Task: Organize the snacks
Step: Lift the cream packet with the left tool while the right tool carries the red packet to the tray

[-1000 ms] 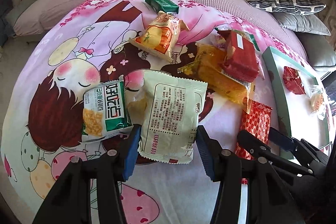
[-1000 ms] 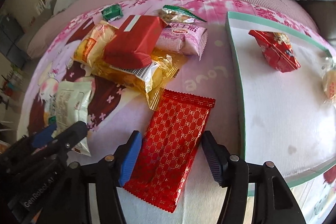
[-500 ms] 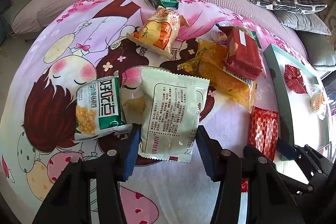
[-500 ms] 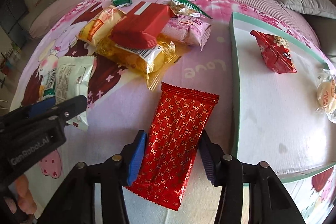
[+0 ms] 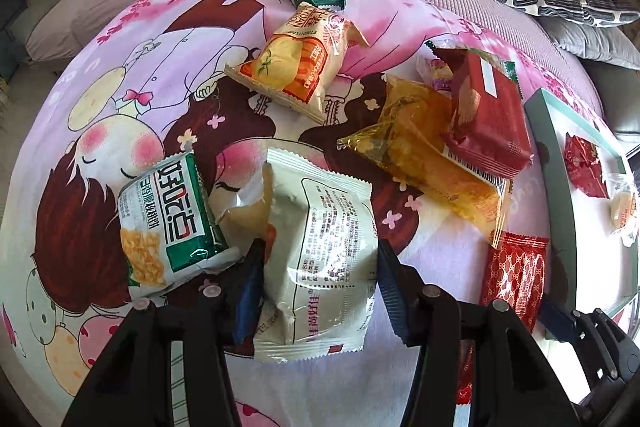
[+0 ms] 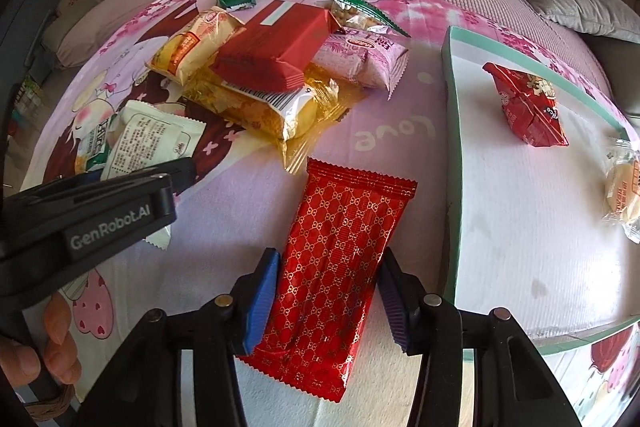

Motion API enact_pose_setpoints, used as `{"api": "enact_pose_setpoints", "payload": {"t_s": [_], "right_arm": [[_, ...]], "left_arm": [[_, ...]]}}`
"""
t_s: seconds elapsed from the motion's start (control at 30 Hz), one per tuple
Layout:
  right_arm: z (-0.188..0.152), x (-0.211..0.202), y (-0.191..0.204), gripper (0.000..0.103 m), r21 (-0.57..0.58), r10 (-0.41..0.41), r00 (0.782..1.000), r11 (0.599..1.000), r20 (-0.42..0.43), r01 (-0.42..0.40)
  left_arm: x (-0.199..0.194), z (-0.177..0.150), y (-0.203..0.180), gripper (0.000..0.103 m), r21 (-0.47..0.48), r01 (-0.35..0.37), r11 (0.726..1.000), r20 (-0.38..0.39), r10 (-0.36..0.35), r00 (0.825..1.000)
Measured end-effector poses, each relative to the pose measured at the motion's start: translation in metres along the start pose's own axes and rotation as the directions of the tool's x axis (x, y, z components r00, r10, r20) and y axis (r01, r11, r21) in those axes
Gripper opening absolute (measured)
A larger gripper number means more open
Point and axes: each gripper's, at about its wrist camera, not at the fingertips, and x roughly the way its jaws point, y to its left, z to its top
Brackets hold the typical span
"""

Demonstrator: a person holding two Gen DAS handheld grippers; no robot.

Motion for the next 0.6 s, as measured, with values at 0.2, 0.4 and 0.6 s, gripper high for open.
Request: {"api": "enact_pose_setpoints", "payload": {"t_s": [0.2, 0.4, 0.6], "right_arm": [[0.0, -0.006, -0.006, 0.05, 0.039, 0.062, 0.998, 0.997, 0.011, -0.062], [0.002, -0.023, -0.013, 0.049, 0.055, 0.105, 0.993, 0.993, 0.052, -0.108], [0.002, -0.04, -0.019, 0.049, 0.072, 0.134, 0.987, 0.987, 0.088, -0.141]], "left_arm": [[-0.005, -0.003, -0.001, 0.05, 0.003, 0.017, 1.0, 0.01, -0.017, 1.0], [-0.018, -0.009, -0.007, 0.05, 0.03, 0.036, 0.999, 0.047, -0.037, 0.998], [-0.037, -0.013, -0.011, 0.05, 0.041, 0.054, 0.998, 0.112, -0.058, 0.992]]}}
